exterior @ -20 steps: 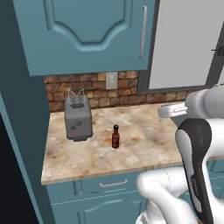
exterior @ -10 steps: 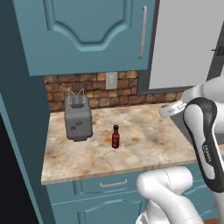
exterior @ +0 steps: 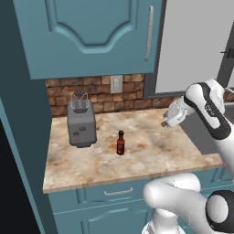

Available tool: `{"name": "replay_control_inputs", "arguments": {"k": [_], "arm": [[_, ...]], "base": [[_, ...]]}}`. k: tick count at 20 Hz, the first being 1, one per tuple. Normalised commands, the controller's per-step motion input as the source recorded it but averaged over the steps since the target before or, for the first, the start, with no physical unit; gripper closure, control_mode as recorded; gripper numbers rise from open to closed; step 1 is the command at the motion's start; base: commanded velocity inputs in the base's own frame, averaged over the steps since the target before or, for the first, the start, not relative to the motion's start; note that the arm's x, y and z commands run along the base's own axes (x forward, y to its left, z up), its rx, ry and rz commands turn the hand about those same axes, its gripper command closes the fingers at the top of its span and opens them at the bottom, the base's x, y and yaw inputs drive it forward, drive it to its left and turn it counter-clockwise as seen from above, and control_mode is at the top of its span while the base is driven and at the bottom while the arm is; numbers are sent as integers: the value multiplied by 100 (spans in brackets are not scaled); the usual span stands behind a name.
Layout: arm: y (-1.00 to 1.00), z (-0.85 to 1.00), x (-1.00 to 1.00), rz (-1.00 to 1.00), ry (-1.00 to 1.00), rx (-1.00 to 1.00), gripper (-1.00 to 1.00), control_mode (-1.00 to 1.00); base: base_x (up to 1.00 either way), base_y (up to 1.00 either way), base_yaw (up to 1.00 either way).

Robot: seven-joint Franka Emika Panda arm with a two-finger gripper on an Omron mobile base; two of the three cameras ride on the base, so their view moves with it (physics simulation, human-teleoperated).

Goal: Place the condiment bottle and mayonnaise from the counter to the top shelf of the fridge. If the existing items in the fridge are on the top shelf, move them to other shelves.

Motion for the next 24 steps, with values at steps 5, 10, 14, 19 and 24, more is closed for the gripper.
{"name": "replay_control_inputs", "arguments": {"k": [5, 10, 14, 19, 24], "arm": [[19, -64, 62, 21, -13, 14, -100, -100], [60, -66, 41, 1, -17, 18, -100, -100], [41, -56, 32, 5, -3, 18, -100, -100], [15, -15, 19, 18, 2, 7, -100, -100], [20, -18, -2, 15, 3, 0, -100, -100]], "base": [[0, 0, 0], [0, 0, 0], [0, 0, 0], [0, 0, 0], [0, 0, 0]]}}
